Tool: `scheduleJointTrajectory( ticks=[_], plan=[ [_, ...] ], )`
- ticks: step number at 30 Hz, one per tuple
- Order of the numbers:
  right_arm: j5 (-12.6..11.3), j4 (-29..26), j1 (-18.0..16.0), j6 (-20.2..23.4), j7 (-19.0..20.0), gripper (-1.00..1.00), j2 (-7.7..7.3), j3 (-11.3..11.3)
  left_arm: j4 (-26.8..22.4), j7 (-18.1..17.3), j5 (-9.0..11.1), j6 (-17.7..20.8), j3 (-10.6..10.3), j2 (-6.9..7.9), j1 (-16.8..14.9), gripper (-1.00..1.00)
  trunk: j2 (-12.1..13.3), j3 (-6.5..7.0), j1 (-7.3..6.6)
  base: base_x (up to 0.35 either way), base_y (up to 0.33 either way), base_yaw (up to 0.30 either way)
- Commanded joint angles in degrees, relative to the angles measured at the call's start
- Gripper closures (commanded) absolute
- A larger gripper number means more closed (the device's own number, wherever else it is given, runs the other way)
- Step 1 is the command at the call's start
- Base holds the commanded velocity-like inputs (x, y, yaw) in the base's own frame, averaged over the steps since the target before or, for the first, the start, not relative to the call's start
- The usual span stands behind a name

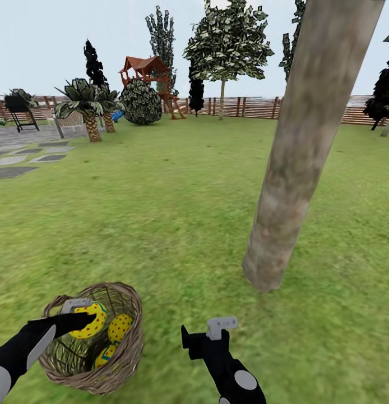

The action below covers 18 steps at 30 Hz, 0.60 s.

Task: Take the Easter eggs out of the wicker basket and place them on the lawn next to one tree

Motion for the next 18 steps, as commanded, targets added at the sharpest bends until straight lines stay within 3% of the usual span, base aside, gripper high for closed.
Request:
scheduleJointTrajectory(
  ticks=[1,18],
  plan=[
    [-0.6,-0.1,0.0,0.2,-0.6,-1.00,0.00,0.1,-0.1,0.0,0.3,0.3,-0.3,0.07,0.0,1.00,0.4,0.13,-0.23,0.000,0.000,0.000],
    [-0.7,-0.1,0.0,0.2,-0.6,-1.00,0.04,0.2,-2.4,0.0,0.4,8.4,0.4,0.35,0.0,1.00,7.2,3.18,-3.97,0.000,0.000,0.000]
  ],
)
